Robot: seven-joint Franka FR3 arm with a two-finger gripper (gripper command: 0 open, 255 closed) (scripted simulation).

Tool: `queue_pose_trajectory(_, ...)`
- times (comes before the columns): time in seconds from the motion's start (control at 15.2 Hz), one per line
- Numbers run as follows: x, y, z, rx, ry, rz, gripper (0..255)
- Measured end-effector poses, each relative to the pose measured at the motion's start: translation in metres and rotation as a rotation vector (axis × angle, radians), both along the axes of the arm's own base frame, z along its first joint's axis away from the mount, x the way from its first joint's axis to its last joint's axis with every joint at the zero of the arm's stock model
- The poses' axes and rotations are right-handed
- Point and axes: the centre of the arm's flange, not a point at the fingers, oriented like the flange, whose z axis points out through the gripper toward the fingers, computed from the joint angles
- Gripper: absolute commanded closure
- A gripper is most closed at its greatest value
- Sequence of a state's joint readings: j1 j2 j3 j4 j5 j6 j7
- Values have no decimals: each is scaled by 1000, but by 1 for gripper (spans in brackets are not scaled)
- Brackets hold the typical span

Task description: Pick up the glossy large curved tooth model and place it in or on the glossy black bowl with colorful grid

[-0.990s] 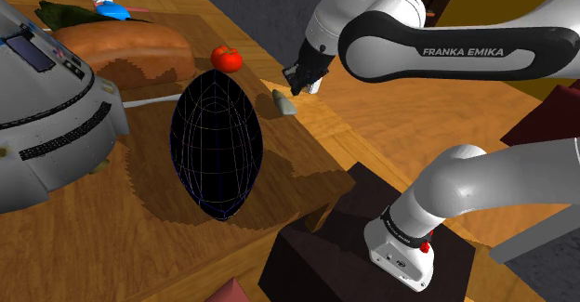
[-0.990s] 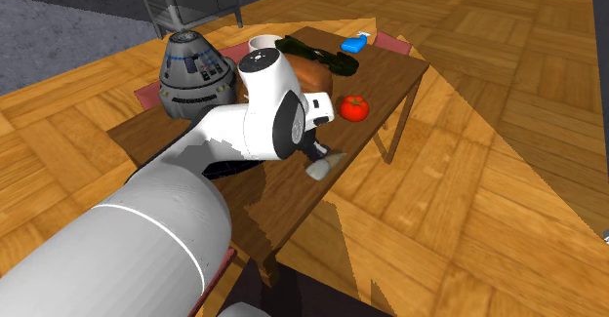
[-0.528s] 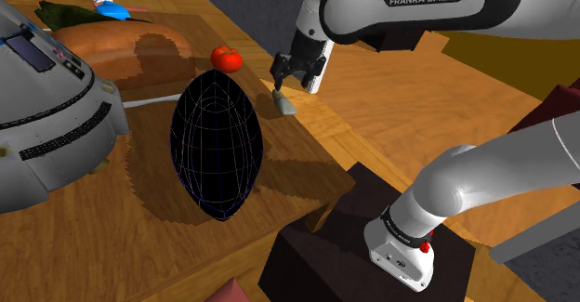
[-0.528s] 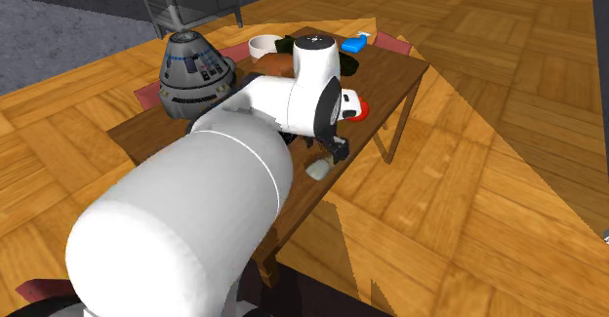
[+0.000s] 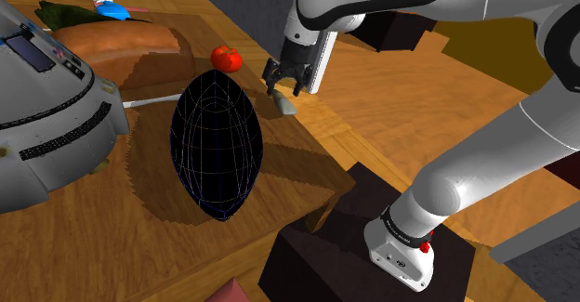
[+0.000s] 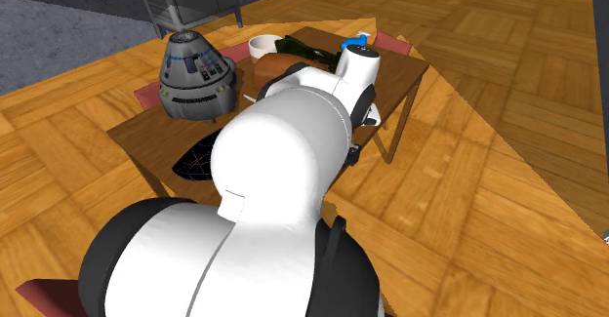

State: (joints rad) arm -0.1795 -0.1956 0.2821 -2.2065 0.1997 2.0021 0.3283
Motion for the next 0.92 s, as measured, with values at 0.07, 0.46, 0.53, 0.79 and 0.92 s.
queue_pose_trajectory(0.07, 0, 1, -5, 1, 1, 0, 0)
queue_pose_trajectory(0.46, 1, 2, -19, 1, 1, 0, 0)
queue_pose_trajectory(0.53, 1, 2, -19, 1, 1, 0, 0)
queue_pose_trajectory(0.79, 1, 2, -19, 1, 1, 0, 255)
queue_pose_trajectory(0.92, 1, 2, -18, 1, 1, 0, 255)
